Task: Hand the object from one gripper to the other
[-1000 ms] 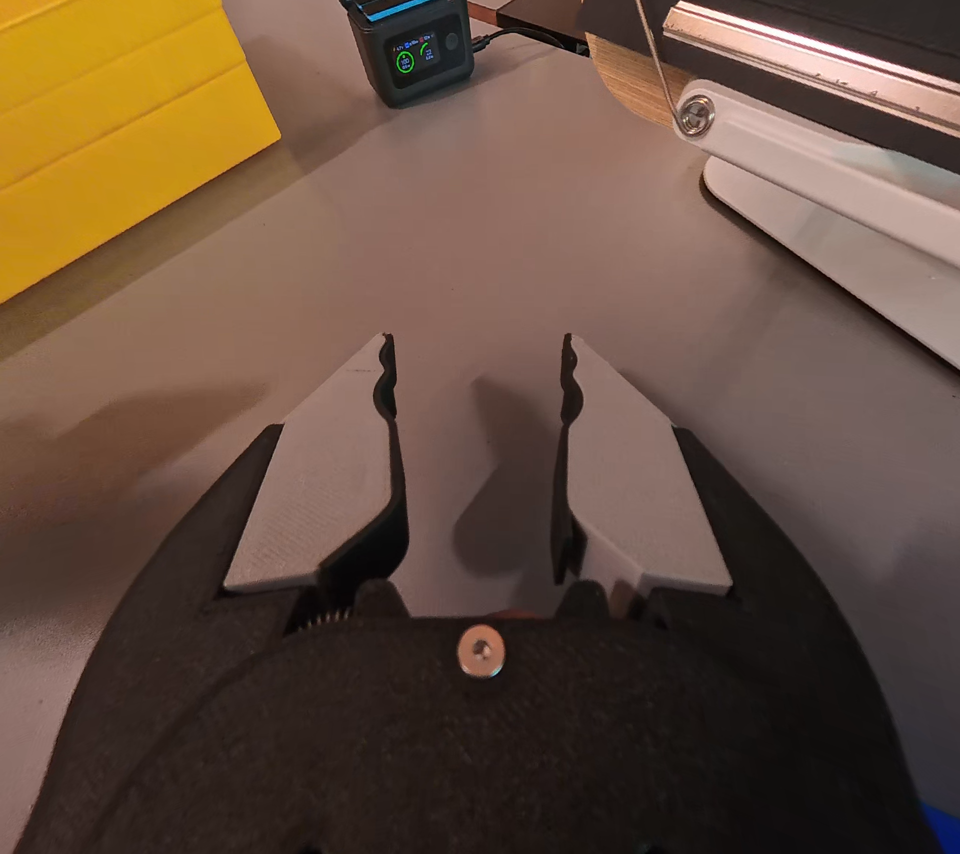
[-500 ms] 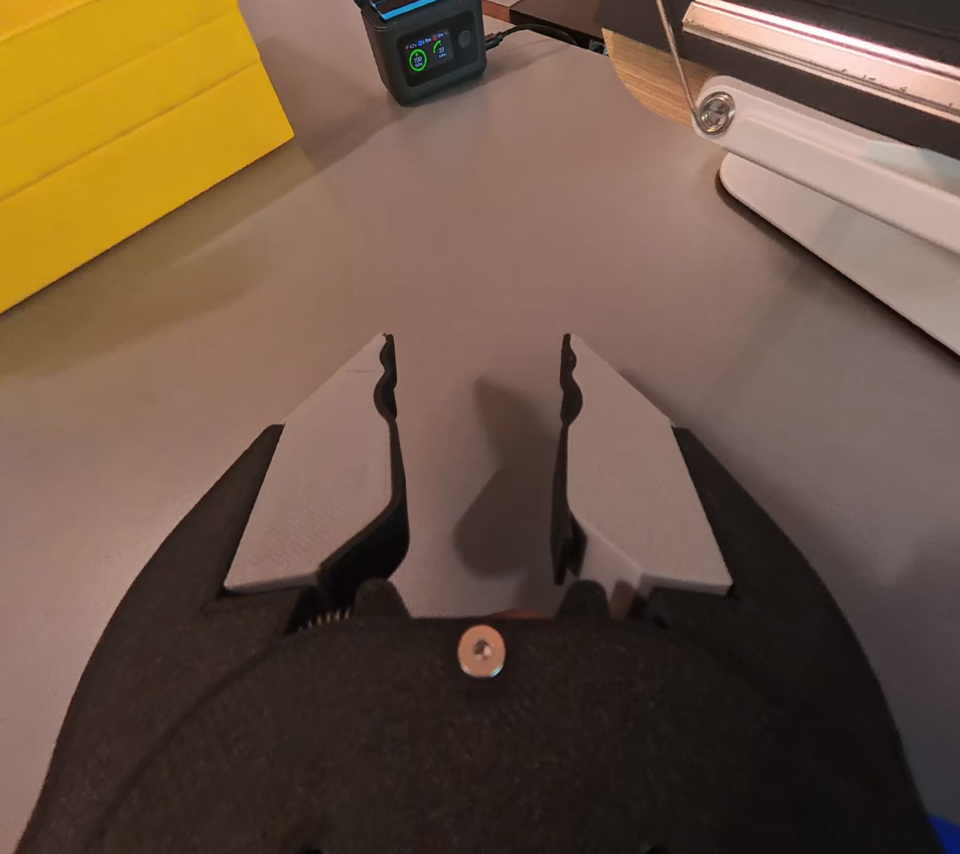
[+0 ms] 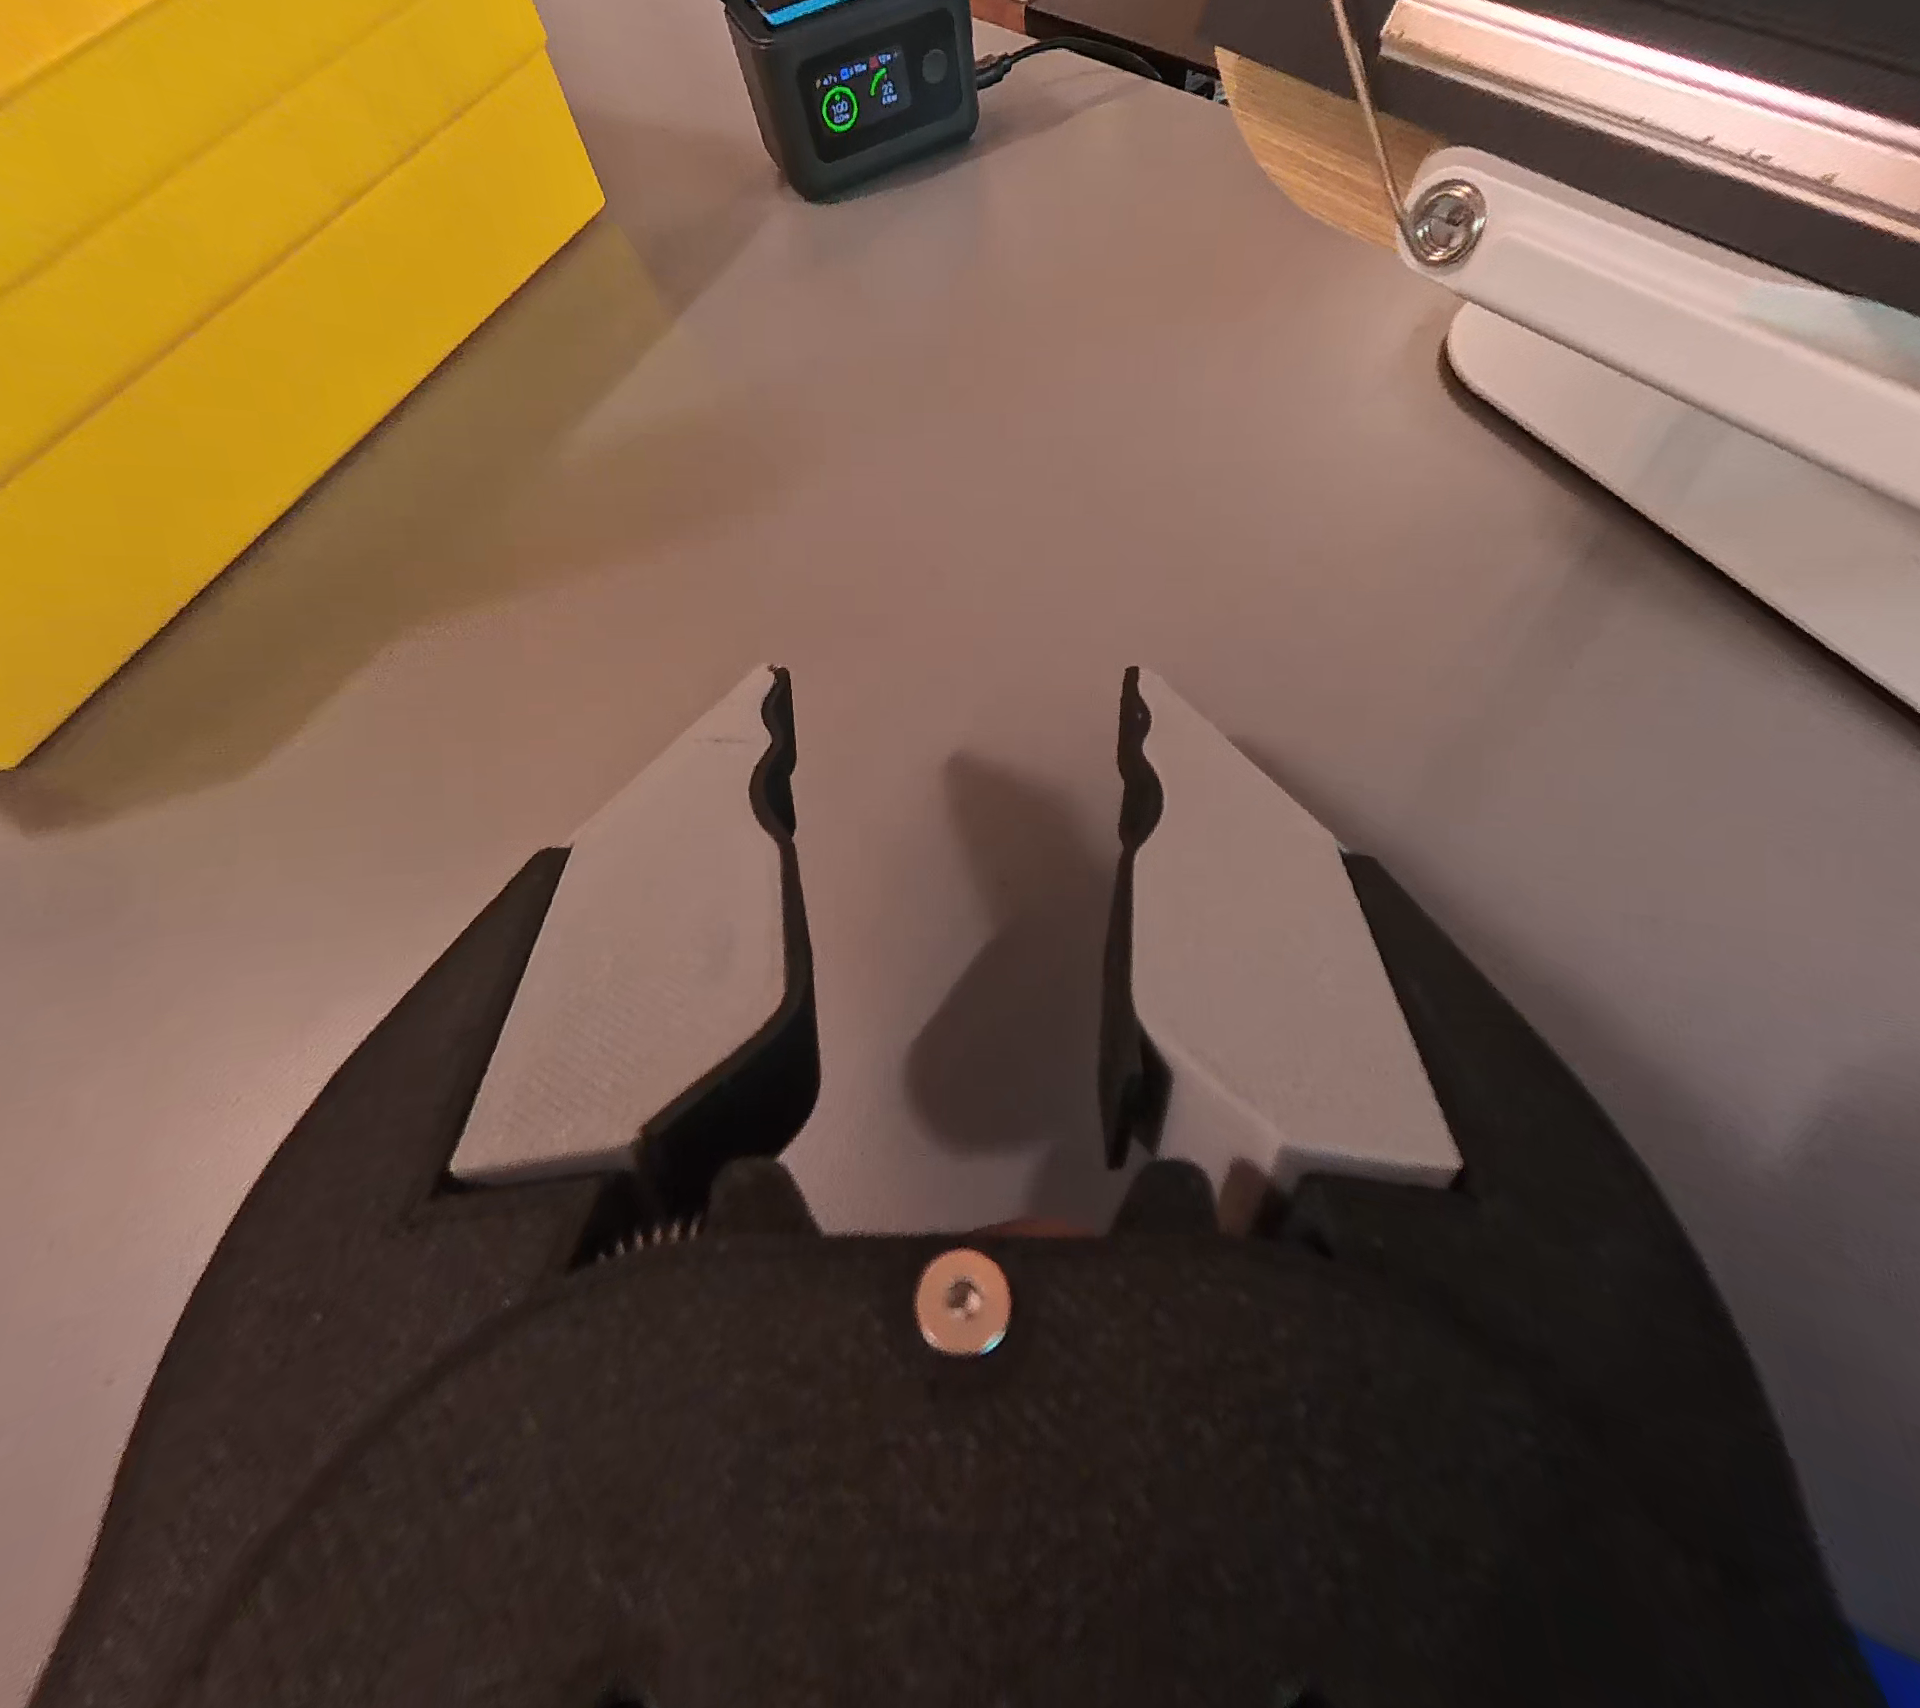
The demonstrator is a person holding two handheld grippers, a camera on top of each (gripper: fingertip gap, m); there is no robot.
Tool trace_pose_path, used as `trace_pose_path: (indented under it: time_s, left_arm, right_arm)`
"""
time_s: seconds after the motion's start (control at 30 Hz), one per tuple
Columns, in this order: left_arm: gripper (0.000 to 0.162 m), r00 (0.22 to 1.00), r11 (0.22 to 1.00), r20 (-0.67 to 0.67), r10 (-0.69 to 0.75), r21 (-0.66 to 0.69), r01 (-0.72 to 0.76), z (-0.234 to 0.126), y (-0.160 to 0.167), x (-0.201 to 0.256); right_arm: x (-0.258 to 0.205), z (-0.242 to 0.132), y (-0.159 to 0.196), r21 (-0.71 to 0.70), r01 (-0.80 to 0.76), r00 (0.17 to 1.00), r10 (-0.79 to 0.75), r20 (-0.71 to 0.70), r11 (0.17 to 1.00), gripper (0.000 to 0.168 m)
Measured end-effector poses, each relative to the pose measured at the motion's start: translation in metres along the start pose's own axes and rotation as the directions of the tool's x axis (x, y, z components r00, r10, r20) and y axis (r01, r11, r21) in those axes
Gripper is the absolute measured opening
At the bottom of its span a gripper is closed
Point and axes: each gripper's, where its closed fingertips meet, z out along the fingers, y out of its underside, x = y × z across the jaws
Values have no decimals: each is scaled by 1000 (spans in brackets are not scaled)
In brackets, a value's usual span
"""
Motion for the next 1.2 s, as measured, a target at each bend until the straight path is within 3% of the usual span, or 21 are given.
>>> trace_pose_path:
  time_s: [0.1, 0.27, 0.43, 0.57, 0.8, 1.0, 1.2]
  left_arm:
    - [59, 999, 993, -3, -42, -106, 42, 36, 13, -11]
    - [59, 999, 964, 34, -39, -262, 47, 83, 35, -26]
    - [51, 998, 956, 28, 53, -290, -43, 110, 34, -28]
    - [41, 998, 959, -4, 63, -277, -61, 123, 29, -26]
    - [44, 991, 956, -120, -60, -294, 22, 137, 33, -22]
    - [17, 978, 966, -194, -82, -258, 30, 146, 27, -18]
    - [8, 976, 951, -213, -36, -308, -32, 143, 28, -17]
  right_arm:
    - [2, -5, -6, 51, 3, 1000, -2, -22, 999, 51]
    - [3, -4, -5, 39, -35, 999, 35, 5, 999, 53]
    - [3, -4, -5, 39, -33, 999, 33, 5, 999, 53]
    - [1, -2, -3, 23, -16, 1000, 15, 4, 1000, 53]
    - [-1, 0, -1, 8, 3, 1000, -4, 4, 1000, 52]
    - [-2, 0, -1, 5, 12, 1000, -12, 5, 1000, 51]
    - [-3, -2, -2, 17, 19, 1000, -19, 8, 1000, 51]
